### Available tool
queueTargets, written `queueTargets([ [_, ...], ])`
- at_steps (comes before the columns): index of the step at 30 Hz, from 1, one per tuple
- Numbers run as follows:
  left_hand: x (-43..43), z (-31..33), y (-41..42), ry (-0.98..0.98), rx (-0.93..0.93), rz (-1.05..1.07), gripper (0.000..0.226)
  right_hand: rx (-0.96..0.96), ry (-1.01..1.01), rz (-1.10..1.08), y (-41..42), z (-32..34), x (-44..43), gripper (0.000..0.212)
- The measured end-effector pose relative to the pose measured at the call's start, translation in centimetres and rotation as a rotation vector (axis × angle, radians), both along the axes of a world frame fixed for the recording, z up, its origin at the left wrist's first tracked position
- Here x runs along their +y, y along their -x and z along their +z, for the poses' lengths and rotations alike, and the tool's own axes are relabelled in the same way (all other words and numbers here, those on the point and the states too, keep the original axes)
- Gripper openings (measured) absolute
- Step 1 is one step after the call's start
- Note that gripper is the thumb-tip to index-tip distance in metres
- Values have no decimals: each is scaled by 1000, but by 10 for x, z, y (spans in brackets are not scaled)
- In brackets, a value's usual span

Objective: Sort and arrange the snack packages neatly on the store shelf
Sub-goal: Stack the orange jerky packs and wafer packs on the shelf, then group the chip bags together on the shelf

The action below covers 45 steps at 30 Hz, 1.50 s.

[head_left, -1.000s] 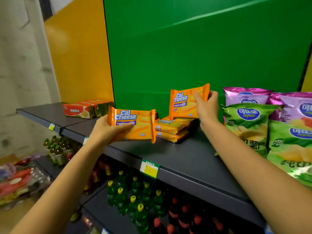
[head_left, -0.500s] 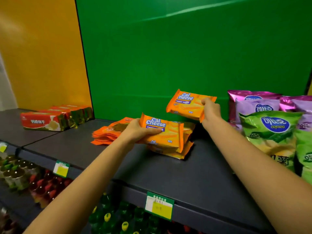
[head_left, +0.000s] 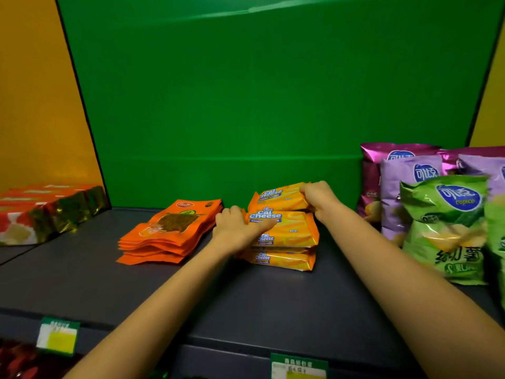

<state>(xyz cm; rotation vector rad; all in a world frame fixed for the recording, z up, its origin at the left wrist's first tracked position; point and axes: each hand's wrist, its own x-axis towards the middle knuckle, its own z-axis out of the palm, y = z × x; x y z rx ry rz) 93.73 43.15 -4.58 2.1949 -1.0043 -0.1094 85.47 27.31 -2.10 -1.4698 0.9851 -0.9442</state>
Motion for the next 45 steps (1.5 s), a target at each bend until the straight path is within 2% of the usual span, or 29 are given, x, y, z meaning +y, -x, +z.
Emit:
queueTargets([
  [1, 1, -2, -1, 29, 46, -33, 77, 118, 83, -34, -1, -3, -2, 29],
  [3, 2, -5, -7, 113, 292, -124, 82, 267, 165, -68, 2, -5, 4, 47],
  [5, 5, -5, -15, 200, 555, -190, 83, 279, 166, -42, 6, -5, 12, 55],
  [7, 6, -4, -28, 221, 737, -239, 79, 184, 101, -5, 16, -2, 23, 57],
  [10, 11, -4, -31, 222, 930, -375, 38, -7, -101, 69, 40, -2, 47, 53],
  [11, 11, -6, -31, 227, 965, -400, 31, -45, -151, 87, 47, -4, 53, 52],
  [15, 10, -12, -24, 285, 1025, -427, 24, -155, -299, 181, 66, -13, 75, 27],
  [17, 8, -13, -21, 306, 1068, -416, 29, -171, -354, 257, 63, -20, 84, 31],
  [25, 6, -15, -19, 365, 1142, -443, 23, -182, -355, 170, 53, -42, 97, 37],
  [32, 0, -22, -16, 362, 1046, -446, 12, -165, -335, 132, 56, -36, 94, 28],
  [36, 0, -24, -16, 370, 947, -451, 15, -97, -285, 96, 54, -35, 92, 28],
  [41, 3, -25, -18, 375, 854, -413, 31, 5, -223, 90, 58, -30, 101, 39],
  [42, 4, -24, -19, 380, 842, -398, 42, 8, -204, 81, 60, -29, 102, 39],
  [44, 4, -21, -23, 384, 777, -341, 78, 26, -107, 74, 68, -26, 105, 44],
  [45, 6, -19, -23, 411, 679, -302, 82, 53, -34, 61, 74, -23, 108, 48],
])
